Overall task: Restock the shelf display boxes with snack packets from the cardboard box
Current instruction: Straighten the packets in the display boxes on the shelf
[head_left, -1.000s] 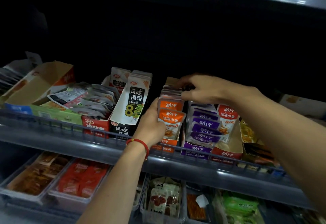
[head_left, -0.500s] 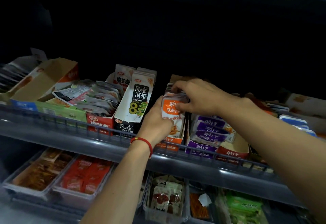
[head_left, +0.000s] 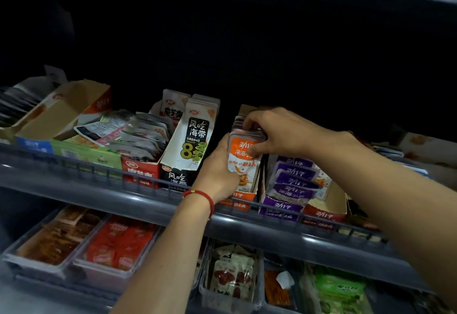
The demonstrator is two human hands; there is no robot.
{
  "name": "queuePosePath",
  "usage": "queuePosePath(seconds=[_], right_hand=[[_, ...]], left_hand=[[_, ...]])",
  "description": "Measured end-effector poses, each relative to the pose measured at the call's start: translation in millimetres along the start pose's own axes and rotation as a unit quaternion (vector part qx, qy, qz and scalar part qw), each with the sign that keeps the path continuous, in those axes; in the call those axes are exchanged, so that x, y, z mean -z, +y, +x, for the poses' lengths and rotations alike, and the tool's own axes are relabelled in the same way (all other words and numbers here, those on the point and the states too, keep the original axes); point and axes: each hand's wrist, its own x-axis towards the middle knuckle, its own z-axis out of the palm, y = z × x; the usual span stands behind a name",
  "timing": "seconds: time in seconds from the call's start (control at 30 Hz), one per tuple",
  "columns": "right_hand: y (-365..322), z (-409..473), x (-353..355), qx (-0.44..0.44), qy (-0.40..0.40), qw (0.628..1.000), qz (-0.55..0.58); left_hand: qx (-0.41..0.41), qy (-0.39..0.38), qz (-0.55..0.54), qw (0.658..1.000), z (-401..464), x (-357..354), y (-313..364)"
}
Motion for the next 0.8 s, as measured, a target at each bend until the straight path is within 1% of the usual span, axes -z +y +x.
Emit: queuePosePath(seconds=[0.13,0.23,0.3,0.4,0.47,0.57,0.63,0.73,0.8], right_hand=[[4,-1,1,-0.005,0.004,1.000,0.014],[10,-1,4,-0.030,-0.023,0.999,0.038],[14,0,5,-0.055,-0.042,0.994,0.084],[20,5,3,-0.095,-0.020,0.983,0.156],[23,13,0,-0.119,-0.006,0.981,0.153],[25,28,-4,-0.121,-0.036,0.985,0.119],[24,32,-3,-0.122,-0.041,0.986,0.106],[19,22,6,-0.107,-0.018,0.988,0.108],[15,11,11,-0.079,-0.012,0.991,0.104]], left_hand=[[0.008,0.002,-0.005,1.000,1,1,-1],[0.019,0.003,-0.016,1.000,3,1,-2],[0.022,0.003,-0.019,1.000,3,1,-2],[0.024,0.006,-0.026,0.999,3,-1,-3],[0.030,0.010,-0.031,0.999,3,-2,-2],[0.031,0.011,-0.031,0.999,3,-3,-2],[0.034,0.008,-0.032,0.999,3,-2,-1],[0.027,0.010,-0.040,0.999,2,-1,0],[0.023,0.013,-0.049,0.998,2,0,2]])
